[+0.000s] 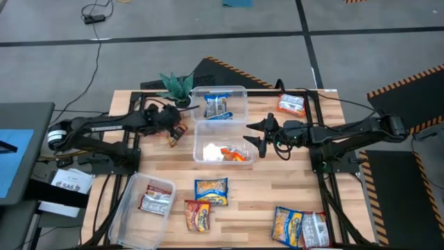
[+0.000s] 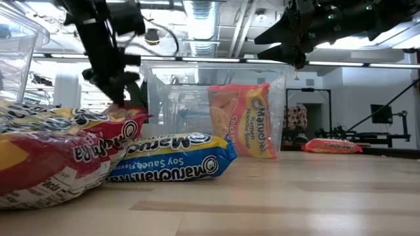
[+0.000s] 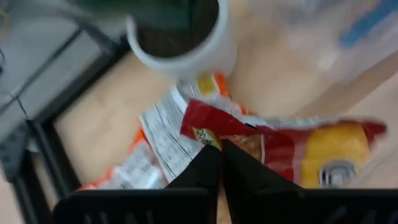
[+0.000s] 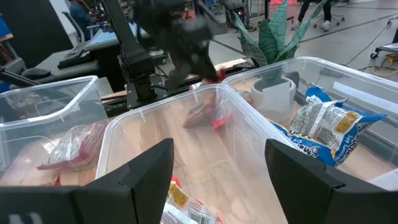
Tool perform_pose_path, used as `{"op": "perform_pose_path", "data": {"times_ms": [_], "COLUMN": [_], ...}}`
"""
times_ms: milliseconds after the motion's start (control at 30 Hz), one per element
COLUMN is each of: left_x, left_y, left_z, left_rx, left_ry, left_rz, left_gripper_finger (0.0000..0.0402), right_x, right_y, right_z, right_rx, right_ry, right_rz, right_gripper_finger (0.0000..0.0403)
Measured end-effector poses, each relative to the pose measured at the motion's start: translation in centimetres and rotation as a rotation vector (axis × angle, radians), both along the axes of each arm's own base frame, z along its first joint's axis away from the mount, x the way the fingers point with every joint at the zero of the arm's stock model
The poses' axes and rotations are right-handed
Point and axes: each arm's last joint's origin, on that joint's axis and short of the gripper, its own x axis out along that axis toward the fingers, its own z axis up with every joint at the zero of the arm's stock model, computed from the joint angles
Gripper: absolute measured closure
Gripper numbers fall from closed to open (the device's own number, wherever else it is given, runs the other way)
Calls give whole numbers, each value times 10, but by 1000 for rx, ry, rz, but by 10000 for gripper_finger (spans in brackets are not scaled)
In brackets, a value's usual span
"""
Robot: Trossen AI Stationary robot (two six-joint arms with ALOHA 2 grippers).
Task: Sort Maruchan noodles
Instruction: Put the red noodle pack into the bottom transparent bin
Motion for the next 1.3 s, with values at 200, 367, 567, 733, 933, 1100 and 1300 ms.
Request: {"op": "perform_pose_path", "data": {"times_ms": [200, 367, 567, 733, 933, 1100, 1300], "left_x": [-12, -17, -17, -17, -22, -28, -40], "left_y": [-12, -23, -38, -55, -83, -113, -151], "left_z": [36, 55, 84, 114, 143, 160, 170], "left_rx": [80, 107, 123, 135, 105, 14, -89], "left_ry": [-53, -104, -174, -244, -299, -377, -416], "left_rz": [-9, -46, -128, -230, -390, -595, -870], "left_gripper_finger": [401, 401, 401, 401, 401, 401, 401], "right_x": [0, 0, 0, 0, 0, 0, 0], "right_y": [0, 0, 0, 0, 0, 0, 0], "right_z": [0, 0, 0, 0, 0, 0, 0], "right_rx": [0, 0, 0, 0, 0, 0, 0], "right_ry": [0, -1, -1, 0, 0, 0, 0], "right_rz": [0, 0, 0, 0, 0, 0, 0], "right_gripper_finger": [127, 127, 127, 127, 127, 127, 127]}}
